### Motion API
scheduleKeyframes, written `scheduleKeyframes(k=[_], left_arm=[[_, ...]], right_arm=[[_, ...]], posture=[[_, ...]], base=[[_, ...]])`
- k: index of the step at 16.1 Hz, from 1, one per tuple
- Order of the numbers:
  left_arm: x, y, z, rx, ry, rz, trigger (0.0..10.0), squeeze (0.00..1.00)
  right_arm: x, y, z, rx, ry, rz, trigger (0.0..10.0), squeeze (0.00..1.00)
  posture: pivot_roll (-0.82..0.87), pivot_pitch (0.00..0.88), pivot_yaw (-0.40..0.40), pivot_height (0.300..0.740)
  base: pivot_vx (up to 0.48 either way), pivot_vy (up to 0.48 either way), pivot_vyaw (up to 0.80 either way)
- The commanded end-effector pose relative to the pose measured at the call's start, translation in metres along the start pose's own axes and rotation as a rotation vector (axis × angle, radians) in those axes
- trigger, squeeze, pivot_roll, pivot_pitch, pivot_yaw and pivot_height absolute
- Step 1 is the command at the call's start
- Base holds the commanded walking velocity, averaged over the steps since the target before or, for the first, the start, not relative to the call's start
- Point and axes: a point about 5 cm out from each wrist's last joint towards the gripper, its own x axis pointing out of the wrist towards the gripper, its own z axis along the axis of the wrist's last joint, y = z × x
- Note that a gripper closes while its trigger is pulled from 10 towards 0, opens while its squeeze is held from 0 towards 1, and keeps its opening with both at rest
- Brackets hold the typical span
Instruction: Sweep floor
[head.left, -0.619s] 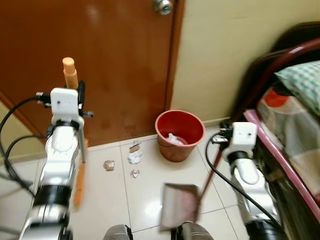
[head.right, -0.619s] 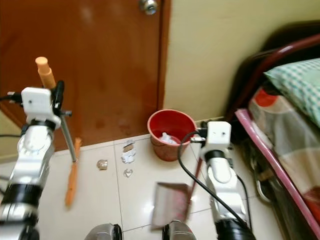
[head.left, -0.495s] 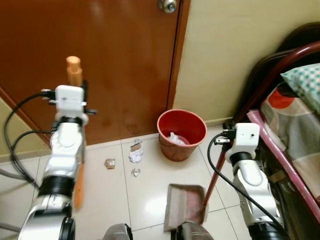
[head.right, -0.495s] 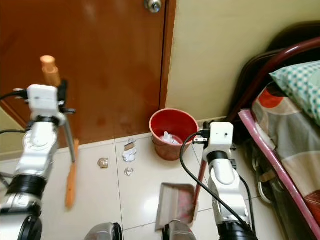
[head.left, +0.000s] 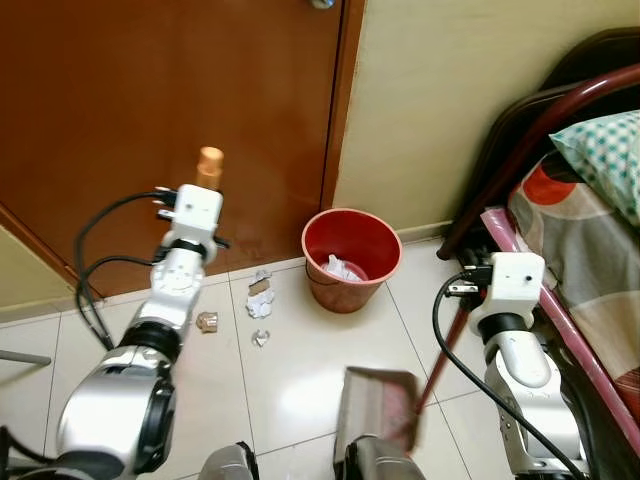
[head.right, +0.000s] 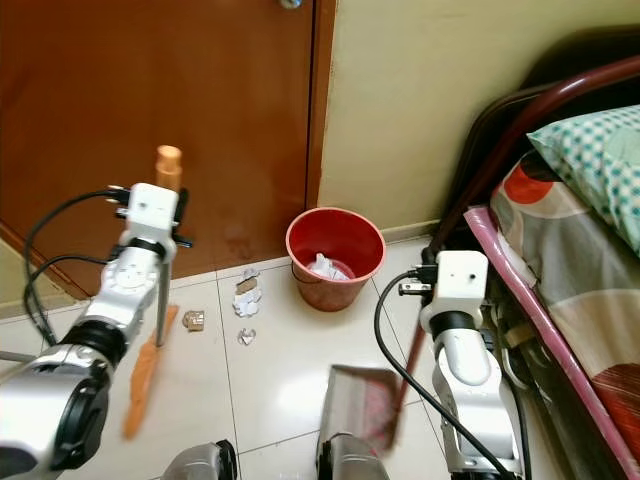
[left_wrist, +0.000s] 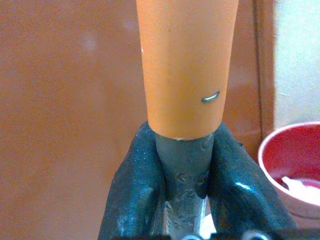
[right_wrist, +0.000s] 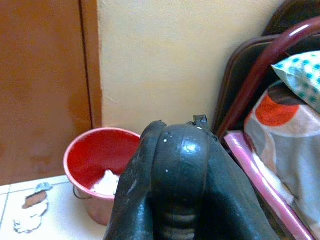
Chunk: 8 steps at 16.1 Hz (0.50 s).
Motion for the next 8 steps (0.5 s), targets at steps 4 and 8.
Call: scheduleKeyframes(k=[4, 8], left_arm=[[0.004, -0.048, 0.020, 0.012, -0.062, -0.201, 10.0, 0.00], [-0.010, -0.086, 0.020, -0.069, -0.109, -0.503, 10.0, 0.00]], right_arm=[[0.004, 0.006, 0.013, 0.006, -0.034, 0.012, 10.0, 0.00], [0.007, 0.004, 0.009, -0.040, -0.018, -0.020, 10.0, 0.00]], posture=[[-0.20, 0.166, -0.041, 0.740], [-0.17, 0.161, -0.035, 0.740]], base=[[0.000, 0.000, 0.00], [0.000, 0.000, 0.00]])
